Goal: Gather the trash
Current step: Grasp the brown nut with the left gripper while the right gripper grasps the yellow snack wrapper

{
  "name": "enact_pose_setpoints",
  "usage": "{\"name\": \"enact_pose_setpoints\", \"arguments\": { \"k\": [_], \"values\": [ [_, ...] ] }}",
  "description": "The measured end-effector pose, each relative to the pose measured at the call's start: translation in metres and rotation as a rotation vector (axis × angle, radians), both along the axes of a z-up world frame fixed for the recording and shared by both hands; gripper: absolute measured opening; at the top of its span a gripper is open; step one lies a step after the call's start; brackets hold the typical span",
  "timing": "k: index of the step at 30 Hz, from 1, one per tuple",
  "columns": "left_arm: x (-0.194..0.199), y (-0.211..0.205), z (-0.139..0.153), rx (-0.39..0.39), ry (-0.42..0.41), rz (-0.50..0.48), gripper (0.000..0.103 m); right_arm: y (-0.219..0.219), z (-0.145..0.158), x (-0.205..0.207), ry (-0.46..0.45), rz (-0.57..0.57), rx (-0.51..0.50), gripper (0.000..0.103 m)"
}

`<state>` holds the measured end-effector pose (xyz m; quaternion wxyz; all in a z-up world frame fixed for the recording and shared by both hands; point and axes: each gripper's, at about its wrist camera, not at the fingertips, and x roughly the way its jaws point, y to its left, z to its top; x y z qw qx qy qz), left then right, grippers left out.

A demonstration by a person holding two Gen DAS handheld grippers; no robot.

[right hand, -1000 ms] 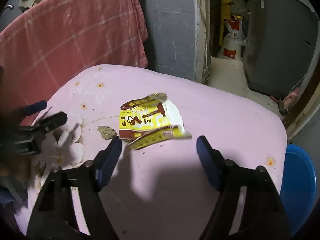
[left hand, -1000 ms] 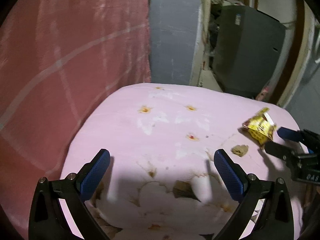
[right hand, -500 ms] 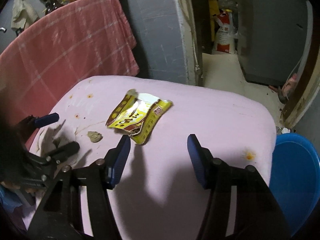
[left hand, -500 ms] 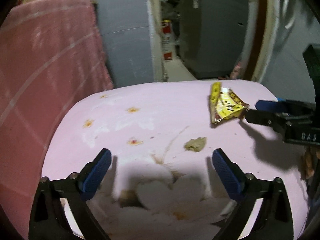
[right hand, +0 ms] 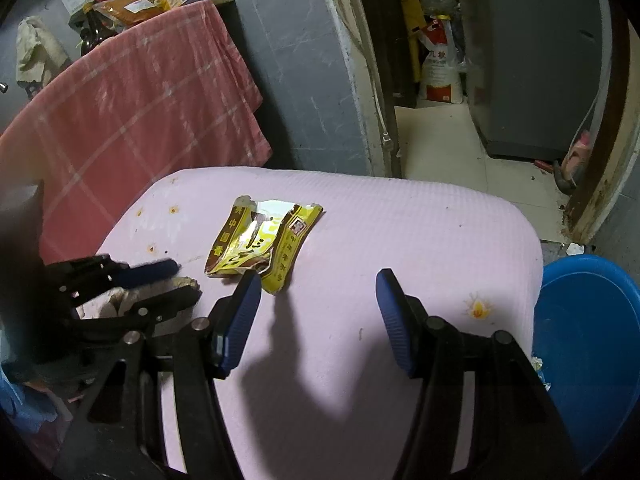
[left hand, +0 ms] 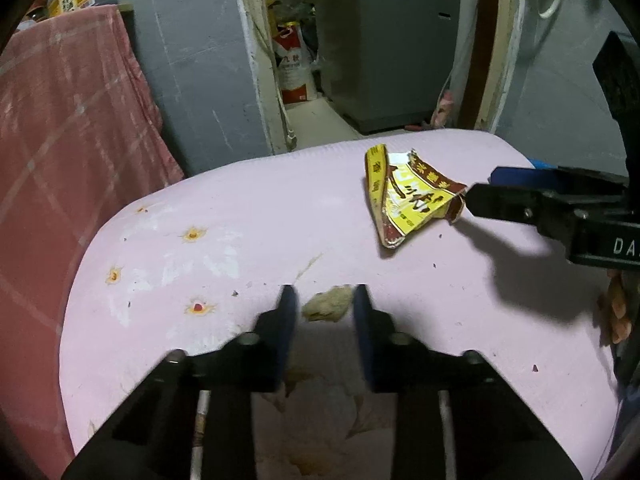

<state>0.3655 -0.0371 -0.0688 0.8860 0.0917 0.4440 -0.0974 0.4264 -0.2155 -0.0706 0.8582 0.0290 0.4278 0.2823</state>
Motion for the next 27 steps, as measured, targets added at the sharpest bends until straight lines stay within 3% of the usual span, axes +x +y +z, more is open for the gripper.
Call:
{"name": "enact_pose_setpoints", "arguments": {
  "k": [7, 17, 27],
  "values": [
    [-0.003, 0.011, 0.002, 0.018, -0.011, 0.050, 0.022, 0.006, 0.002, -0.002, -0.010, 0.009, -0.003, 0.067],
    [0.000, 0.064, 0.010, -0.076, -0.018, 0.223, 0.022, 0.042, -0.001, -0.006, -0.012, 0.087, -0.028, 0.083],
    [-0.006, 0.080, 0.013, -0.084, -0.015, 0.250, 0.022, 0.081, -0.008, 0.003, -0.034, 0.112, -0.153, 0.083]
  ]
}}
